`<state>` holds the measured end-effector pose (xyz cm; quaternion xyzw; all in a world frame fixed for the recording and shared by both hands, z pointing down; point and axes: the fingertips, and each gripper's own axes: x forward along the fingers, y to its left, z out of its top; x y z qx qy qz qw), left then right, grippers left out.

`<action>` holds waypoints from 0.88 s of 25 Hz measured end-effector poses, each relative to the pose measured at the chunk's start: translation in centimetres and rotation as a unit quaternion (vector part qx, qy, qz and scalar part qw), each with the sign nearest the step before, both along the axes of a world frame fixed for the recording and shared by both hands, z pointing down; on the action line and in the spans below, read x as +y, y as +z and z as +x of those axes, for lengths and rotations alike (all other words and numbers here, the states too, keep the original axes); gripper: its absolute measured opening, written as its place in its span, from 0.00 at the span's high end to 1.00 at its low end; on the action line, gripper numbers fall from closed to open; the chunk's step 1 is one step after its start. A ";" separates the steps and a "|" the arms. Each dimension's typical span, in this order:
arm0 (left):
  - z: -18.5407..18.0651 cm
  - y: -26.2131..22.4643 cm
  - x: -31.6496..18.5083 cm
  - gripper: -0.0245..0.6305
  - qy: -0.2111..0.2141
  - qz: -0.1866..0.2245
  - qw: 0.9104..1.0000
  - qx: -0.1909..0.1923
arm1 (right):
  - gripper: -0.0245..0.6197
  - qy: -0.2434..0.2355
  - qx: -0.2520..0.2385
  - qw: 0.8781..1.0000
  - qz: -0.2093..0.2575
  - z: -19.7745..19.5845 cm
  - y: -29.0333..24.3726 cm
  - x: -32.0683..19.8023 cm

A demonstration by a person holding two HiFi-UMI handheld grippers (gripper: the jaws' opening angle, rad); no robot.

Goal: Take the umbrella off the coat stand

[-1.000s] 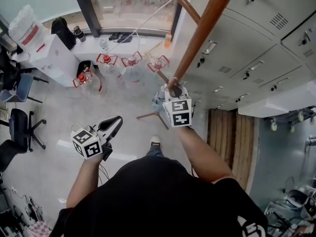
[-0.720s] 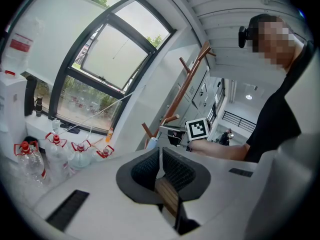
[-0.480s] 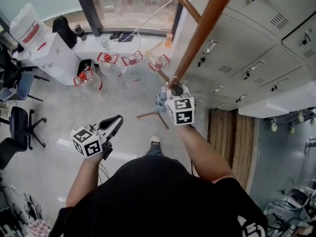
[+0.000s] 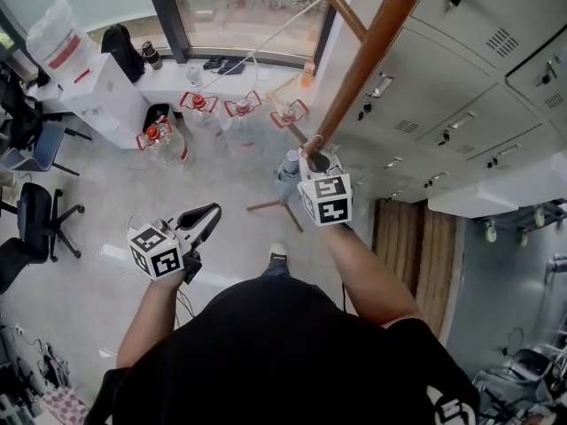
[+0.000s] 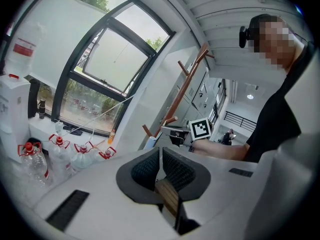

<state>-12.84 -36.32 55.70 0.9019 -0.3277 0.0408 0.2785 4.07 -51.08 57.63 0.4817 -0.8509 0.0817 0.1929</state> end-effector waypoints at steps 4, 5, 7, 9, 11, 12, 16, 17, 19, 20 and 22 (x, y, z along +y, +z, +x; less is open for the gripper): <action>-0.3 -0.4 0.7 0.92 -0.004 0.002 1.000 0.002 | 0.95 -0.008 0.001 1.000 0.003 -0.3 -0.7 0.9; -0.3 -0.5 0.8 0.92 -0.005 0.002 1.000 0.002 | 0.95 -0.010 0.001 1.000 0.005 -0.3 -0.9 1.1; -0.3 -0.6 1.2 0.92 -0.004 0.004 1.000 0.002 | 0.95 -0.013 0.001 1.000 0.007 -0.3 -1.3 1.5; -0.3 -0.7 1.6 0.92 -0.004 0.006 1.000 0.002 | 0.95 -0.015 0.001 1.000 0.010 -0.4 -1.7 2.0; -0.5 -0.8 2.0 0.92 -0.005 0.008 1.000 0.003 | 0.95 -0.017 0.001 1.000 0.013 -0.6 -2.0 2.6; -0.5 -0.9 2.2 0.92 -0.005 0.009 1.000 0.004 | 0.95 -0.018 0.001 1.000 0.014 -0.8 -2.2 2.9; -0.7 -1.4 3.0 0.92 -0.005 0.015 1.000 0.007 | 0.95 -0.020 0.005 1.000 0.017 -1.0 -2.8 4.0; -0.7 -1.6 3.3 0.92 -0.004 0.017 1.000 0.007 | 0.95 -0.020 0.005 1.000 0.018 -1.0 -3.0 4.3; -0.8 -1.8 3.8 0.92 -0.003 0.020 1.000 0.007 | 0.95 -0.021 0.005 1.000 0.019 -1.1 -3.4 4.8; -0.9 -1.9 4.0 0.92 -0.003 0.021 1.000 0.007 | 0.95 -0.022 0.005 1.000 0.020 -1.2 -3.6 5.1; -1.1 -2.2 4.4 0.92 -0.005 0.023 1.000 0.008 | 0.95 -0.025 0.004 0.999 0.021 -1.3 -3.9 5.7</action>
